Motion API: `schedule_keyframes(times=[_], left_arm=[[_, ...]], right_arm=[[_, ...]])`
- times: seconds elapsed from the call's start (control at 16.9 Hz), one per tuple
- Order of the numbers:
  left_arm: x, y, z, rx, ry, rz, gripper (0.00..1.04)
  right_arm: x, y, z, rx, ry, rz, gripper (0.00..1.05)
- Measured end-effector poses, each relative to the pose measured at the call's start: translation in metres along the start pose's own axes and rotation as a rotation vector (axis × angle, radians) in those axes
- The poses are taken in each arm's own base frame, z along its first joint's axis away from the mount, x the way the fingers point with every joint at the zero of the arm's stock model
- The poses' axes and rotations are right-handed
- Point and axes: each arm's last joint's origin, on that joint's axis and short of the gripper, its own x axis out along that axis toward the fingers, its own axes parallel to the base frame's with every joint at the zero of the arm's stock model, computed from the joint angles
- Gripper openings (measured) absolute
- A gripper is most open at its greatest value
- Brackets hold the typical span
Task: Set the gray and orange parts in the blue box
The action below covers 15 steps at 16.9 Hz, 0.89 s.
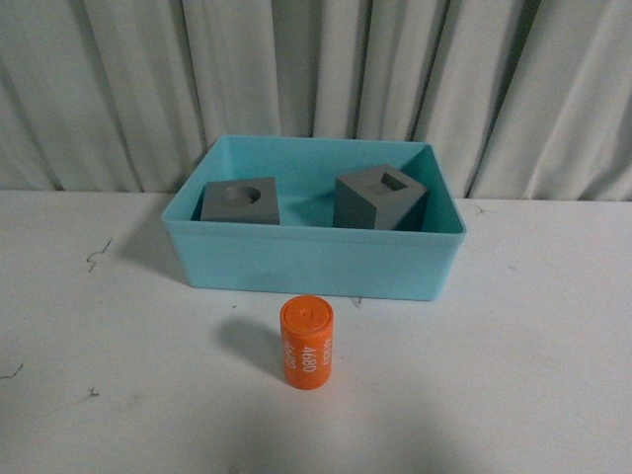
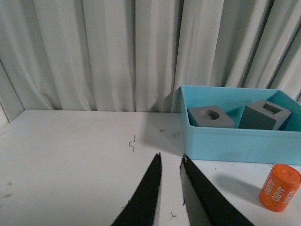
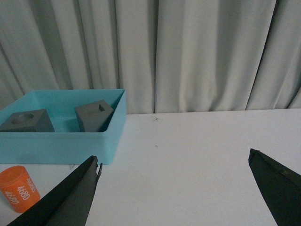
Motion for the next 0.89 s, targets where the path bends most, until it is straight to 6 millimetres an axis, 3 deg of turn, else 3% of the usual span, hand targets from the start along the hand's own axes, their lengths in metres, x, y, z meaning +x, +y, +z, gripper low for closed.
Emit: schedule_keyframes(times=[0.41,0.65,0.71,0.89], left_arm=[[0.0,0.0,0.0001,0.0,0.0,0.0,0.61],[0.0,0.0,0.0001,0.0,0.0,0.0,0.95],[0.0,0.0,0.0,0.001,0.0,0.0,1.0],[0.0,0.0,0.0,0.0,0.0,0.0,0.98]], right_arm=[[0.0,0.0,0.0,0.0,0.0,0.0,0.98],[0.0,0.0,0.0,0.0,0.0,0.0,0.98],[0.0,0.0,0.0,0.0,0.0,0.0,0.98],[0.0,0.0,0.0,0.0,0.0,0.0,0.98]])
